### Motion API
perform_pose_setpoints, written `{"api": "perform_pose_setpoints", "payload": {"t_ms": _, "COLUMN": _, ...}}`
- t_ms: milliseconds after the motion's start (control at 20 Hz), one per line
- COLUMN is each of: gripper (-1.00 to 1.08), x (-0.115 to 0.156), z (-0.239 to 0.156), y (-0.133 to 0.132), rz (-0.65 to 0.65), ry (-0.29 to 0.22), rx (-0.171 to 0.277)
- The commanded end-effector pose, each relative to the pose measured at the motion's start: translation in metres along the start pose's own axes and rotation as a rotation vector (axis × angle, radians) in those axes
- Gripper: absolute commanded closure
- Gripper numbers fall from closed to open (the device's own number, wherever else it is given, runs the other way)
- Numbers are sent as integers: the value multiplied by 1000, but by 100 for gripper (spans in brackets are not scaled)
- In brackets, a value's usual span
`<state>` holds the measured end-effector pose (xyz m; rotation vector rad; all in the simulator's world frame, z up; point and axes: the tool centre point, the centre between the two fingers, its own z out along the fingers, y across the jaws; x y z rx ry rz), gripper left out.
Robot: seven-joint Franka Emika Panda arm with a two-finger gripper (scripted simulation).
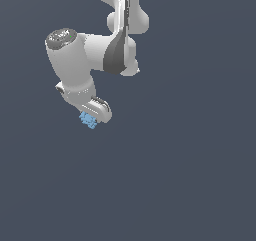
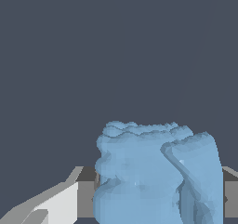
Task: Pick up the object and move it to a goal position.
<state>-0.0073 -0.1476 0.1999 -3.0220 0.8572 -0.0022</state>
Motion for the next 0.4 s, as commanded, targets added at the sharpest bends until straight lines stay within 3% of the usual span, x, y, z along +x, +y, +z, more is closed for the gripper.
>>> {"api": "perform_pose_setpoints", "payload": {"t_ms": 0, "gripper": 108, "x": 7, "z": -9, "y": 6, "rz": -1, "ry": -1, "rx": 0}}
{"api": "perform_pose_setpoints", "payload": {"t_ms": 350, "gripper": 108, "x": 15, "z": -19, "y": 12, "rz": -1, "ry": -1, "rx": 0}}
